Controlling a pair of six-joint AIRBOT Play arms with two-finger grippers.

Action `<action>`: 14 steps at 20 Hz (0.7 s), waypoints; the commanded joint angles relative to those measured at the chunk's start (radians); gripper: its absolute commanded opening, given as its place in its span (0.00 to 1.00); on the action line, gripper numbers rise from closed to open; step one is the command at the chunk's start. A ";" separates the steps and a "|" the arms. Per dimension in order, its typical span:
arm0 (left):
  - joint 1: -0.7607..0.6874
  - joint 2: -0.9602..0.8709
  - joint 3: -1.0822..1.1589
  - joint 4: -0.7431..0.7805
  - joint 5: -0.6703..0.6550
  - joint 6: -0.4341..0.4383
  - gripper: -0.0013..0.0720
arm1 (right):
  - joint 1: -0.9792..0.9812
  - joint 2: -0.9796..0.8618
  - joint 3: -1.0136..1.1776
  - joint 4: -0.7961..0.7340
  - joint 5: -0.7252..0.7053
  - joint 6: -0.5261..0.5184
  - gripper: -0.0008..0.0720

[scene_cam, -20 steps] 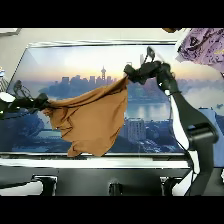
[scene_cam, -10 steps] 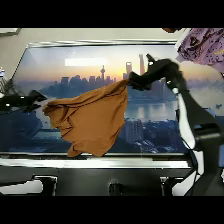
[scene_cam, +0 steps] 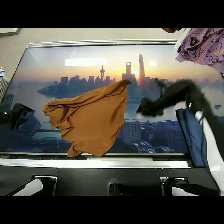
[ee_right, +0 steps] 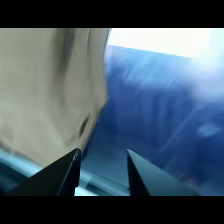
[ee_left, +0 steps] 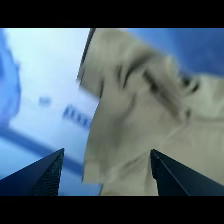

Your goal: Fold the clothes and pants, and hang the long-sleeved shirts on hangers.

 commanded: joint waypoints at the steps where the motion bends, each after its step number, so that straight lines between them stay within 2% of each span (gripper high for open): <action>1: -0.009 0.031 -0.090 0.000 0.000 -0.003 0.86 | 0.160 0.127 -0.365 0.137 0.206 0.009 0.53; 5: -0.010 0.031 -0.092 0.000 0.002 -0.004 0.86 | 0.410 0.123 -0.475 0.142 0.422 0.119 0.53; 9: -0.010 0.031 -0.092 0.000 0.002 -0.004 0.86 | 0.500 0.099 -0.475 0.148 0.557 0.220 0.53; 14: -0.010 0.031 -0.092 0.000 0.006 -0.003 0.86 | 0.517 0.052 -0.475 0.241 0.626 0.213 0.52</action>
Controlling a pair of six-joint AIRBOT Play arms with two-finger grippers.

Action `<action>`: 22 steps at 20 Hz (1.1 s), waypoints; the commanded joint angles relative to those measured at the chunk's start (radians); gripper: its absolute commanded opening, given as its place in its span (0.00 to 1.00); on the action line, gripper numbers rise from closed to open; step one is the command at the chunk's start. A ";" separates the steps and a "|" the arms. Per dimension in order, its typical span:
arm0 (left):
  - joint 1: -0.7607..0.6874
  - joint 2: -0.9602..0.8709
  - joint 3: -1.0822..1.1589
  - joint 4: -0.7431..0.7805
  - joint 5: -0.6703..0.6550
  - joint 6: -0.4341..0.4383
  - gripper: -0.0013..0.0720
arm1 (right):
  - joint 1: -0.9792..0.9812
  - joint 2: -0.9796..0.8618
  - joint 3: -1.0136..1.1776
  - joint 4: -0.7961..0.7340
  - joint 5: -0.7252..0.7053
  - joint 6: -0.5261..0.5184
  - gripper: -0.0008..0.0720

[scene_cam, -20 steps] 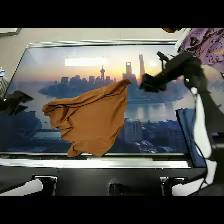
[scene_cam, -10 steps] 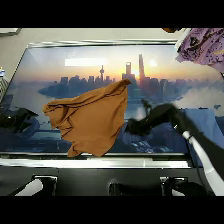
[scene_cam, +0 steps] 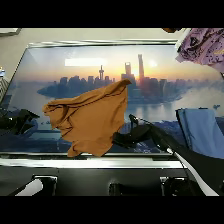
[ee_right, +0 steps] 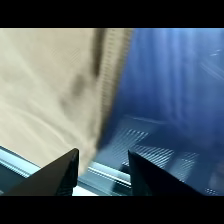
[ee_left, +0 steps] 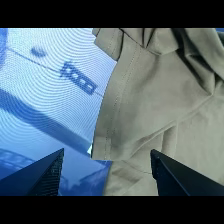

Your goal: Fold the clothes and pants, and hang the long-sleeved shirts on hangers.

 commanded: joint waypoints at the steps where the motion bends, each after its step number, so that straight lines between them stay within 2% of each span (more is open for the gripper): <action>1: -0.001 0.001 -0.001 0.000 0.002 0.000 0.86 | 0.044 -0.039 -0.006 0.066 0.092 0.014 0.52; 3: -0.001 0.001 -0.001 0.000 0.002 0.000 0.86 | 0.095 -0.061 -0.006 0.096 0.131 0.014 0.49; 5: -0.001 0.001 -0.001 0.000 0.002 0.000 0.86 | 0.113 -0.060 -0.003 0.095 0.145 0.018 0.04; 8: 0.000 0.001 -0.001 0.000 0.011 0.000 0.86 | 0.017 -0.007 0.021 0.003 0.109 0.041 0.04; 13: 0.001 0.000 -0.012 0.000 0.068 0.000 0.86 | -0.344 0.143 0.082 -0.195 -0.075 0.052 0.04; 15: 0.001 -0.011 -0.035 0.000 0.076 0.006 0.86 | -0.428 0.183 0.084 -0.204 -0.108 0.032 0.04; 18: -0.002 -0.047 -0.078 -0.004 0.086 0.023 0.85 | -0.447 0.205 0.083 -0.211 -0.116 0.024 0.04; 22: -0.021 -0.111 -0.115 -0.135 0.121 0.158 0.84 | -0.446 0.206 0.083 -0.211 -0.139 0.025 0.04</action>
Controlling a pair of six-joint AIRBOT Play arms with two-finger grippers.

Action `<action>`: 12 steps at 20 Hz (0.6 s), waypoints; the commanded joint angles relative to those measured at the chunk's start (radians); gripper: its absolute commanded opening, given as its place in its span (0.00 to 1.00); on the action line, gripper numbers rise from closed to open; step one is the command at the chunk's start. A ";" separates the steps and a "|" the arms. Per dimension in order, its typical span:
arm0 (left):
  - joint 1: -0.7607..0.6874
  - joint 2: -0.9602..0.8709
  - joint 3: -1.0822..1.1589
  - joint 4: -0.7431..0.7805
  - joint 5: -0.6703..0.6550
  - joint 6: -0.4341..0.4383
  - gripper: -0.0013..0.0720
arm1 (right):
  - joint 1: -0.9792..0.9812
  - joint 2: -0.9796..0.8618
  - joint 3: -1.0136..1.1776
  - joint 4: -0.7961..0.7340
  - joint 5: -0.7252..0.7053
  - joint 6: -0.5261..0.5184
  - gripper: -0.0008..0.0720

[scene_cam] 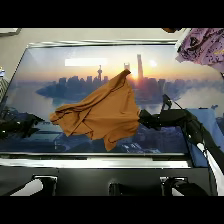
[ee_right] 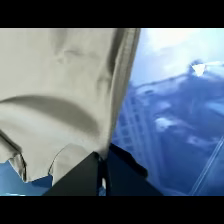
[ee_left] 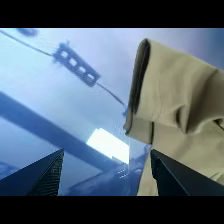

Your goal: Fold the clothes and pants, and hang the long-sleeved shirts on hangers.

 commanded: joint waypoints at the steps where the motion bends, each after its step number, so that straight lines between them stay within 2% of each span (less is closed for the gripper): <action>1: -0.024 -0.060 -0.024 -0.137 0.031 0.136 0.84 | -0.014 0.009 0.002 -0.011 -0.028 -0.004 0.04; 5: -0.081 -0.127 -0.022 -0.256 0.095 0.208 0.84 | -0.014 0.009 0.002 -0.011 -0.039 -0.003 0.04; 9: -0.148 -0.180 -0.021 -0.290 0.184 0.210 0.83 | -0.014 0.009 0.002 -0.011 -0.052 -0.003 0.04; 10: -0.164 -0.194 -0.021 -0.309 0.203 0.210 0.79 | -0.014 0.009 0.002 -0.011 -0.055 -0.003 0.04; 11: -0.180 -0.209 -0.021 -0.329 0.219 0.210 0.55 | -0.014 0.009 0.002 -0.011 -0.056 -0.004 0.04; 12: -0.192 -0.219 -0.021 -0.350 0.229 0.210 0.20 | -0.014 0.010 0.002 -0.010 -0.055 -0.003 0.04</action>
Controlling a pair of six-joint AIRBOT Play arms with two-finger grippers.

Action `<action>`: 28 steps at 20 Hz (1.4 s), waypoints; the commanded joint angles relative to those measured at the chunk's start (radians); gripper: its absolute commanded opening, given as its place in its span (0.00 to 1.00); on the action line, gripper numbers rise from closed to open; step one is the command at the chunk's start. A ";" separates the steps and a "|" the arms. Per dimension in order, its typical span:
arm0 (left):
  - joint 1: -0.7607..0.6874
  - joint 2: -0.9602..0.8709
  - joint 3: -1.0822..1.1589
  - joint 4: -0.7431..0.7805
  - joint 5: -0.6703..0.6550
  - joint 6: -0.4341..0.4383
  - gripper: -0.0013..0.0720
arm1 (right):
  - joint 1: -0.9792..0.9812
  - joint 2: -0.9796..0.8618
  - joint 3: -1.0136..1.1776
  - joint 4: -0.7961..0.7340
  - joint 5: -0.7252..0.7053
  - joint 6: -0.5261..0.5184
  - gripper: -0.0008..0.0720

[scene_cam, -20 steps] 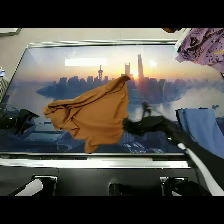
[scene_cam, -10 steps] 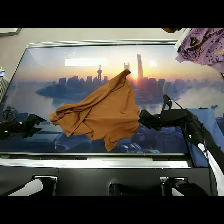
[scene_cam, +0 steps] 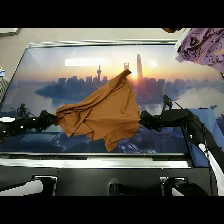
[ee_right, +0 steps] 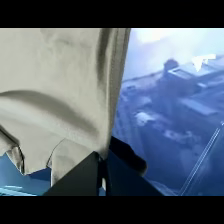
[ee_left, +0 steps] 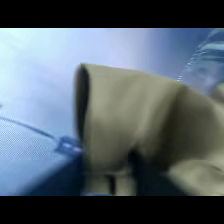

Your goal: Fold the clothes and pants, and hang the long-sleeved shirts on hangers.

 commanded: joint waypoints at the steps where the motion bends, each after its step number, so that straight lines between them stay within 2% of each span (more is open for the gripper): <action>1: -0.044 -0.037 0.005 -0.097 0.055 0.017 0.04 | -0.001 0.003 0.002 0.001 -0.005 0.000 0.04; 3: -0.038 -0.020 0.049 -0.151 -0.024 0.049 0.04 | -0.001 0.008 0.031 -0.001 -0.009 -0.001 0.04; 6: -0.014 0.069 0.192 -0.158 -0.201 0.058 0.04 | -0.001 0.009 0.221 -0.037 -0.042 -0.005 0.04; 8: 0.012 0.180 0.321 -0.157 -0.263 0.012 0.04 | -0.001 0.009 0.422 -0.089 -0.078 -0.003 0.04; 12: 0.088 0.419 0.561 -0.136 -0.269 -0.096 0.04 | -0.001 0.018 0.877 -0.200 -0.232 0.000 0.04; 14: 0.127 0.539 0.645 -0.048 -0.269 -0.189 0.04 | -0.001 0.051 1.066 -0.259 -0.322 0.013 0.04; 17: 0.177 0.747 0.694 0.187 -0.269 -0.365 0.04 | -0.001 0.155 1.246 -0.341 -0.422 0.040 0.04; 21: 0.194 0.955 0.692 0.489 -0.272 -0.533 0.04 | -0.001 0.312 1.266 -0.434 -0.433 0.126 0.04; 24: 0.194 0.980 0.692 0.534 -0.293 -0.540 0.04 | -0.001 0.313 1.264 -0.456 -0.449 0.139 0.04; 28: 0.192 0.865 0.636 0.372 -0.369 -0.447 0.04 | -0.001 0.148 1.263 -0.463 -0.486 0.125 0.04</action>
